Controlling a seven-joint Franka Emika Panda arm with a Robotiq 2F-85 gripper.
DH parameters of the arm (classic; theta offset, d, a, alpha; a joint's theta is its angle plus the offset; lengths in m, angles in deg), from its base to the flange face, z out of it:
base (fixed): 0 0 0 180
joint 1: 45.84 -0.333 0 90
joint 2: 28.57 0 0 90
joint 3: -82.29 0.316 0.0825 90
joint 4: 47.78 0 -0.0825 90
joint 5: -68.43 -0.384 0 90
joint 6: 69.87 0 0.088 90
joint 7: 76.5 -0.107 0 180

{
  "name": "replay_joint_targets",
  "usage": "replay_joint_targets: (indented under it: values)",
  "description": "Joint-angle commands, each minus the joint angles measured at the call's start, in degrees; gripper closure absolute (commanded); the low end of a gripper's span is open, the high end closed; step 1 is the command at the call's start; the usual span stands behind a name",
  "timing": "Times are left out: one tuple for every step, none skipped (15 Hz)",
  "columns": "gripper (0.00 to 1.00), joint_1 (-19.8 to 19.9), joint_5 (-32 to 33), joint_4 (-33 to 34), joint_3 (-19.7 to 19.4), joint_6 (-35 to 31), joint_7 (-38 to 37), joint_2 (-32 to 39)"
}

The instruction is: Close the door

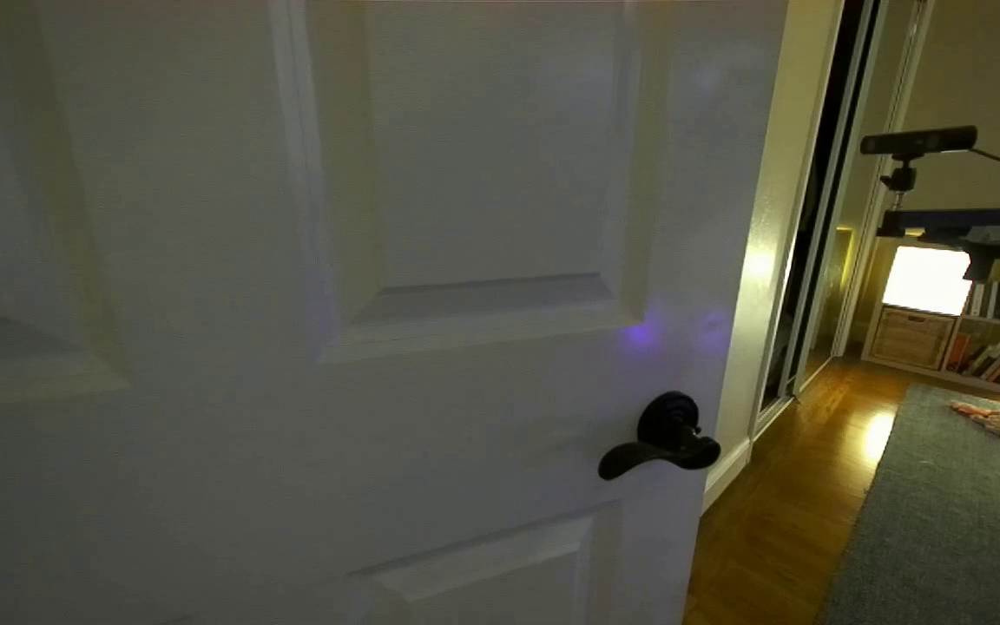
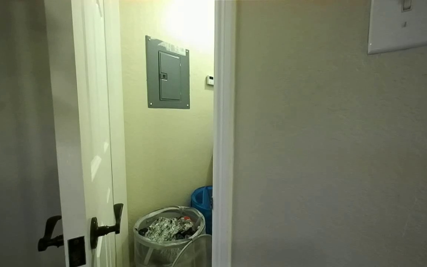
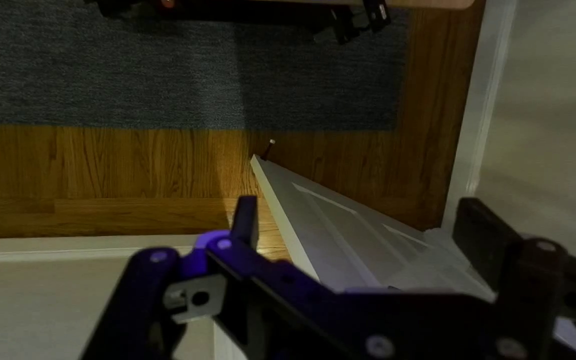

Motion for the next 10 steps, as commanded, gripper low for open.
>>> replay_joint_targets:
  values:
    - [0.00, -0.03, -1.33, 0.32, 2.30, -2.71, -0.52, 2.99]
    - [0.00, -0.15, -1.72, 0.34, 3.40, -4.51, -1.62, 4.60]
    - [0.00, -0.20, -2.48, 0.41, 4.35, -6.45, -2.74, 6.03]
    - [0.00, -0.05, -3.31, 0.51, 5.65, -9.15, -4.80, 7.96]
    - [0.00, 0.17, -3.87, 0.57, 6.86, -11.62, -6.82, 9.58]
    - [0.00, 0.23, -4.89, 0.72, 8.12, -13.95, -9.55, 11.25]
    - [0.00, 0.17, -5.57, 0.68, 9.14, -16.12, -11.61, 12.57]
    - [0.00, -0.10, -6.84, 0.79, 10.13, -18.24, -13.99, 14.00]
    - [0.00, -0.39, -7.75, 0.93, 10.99, -20.13, -15.68, 15.30]
    - [0.00, -0.94, -8.61, 1.35, 12.24, -22.19, -17.31, 16.88]
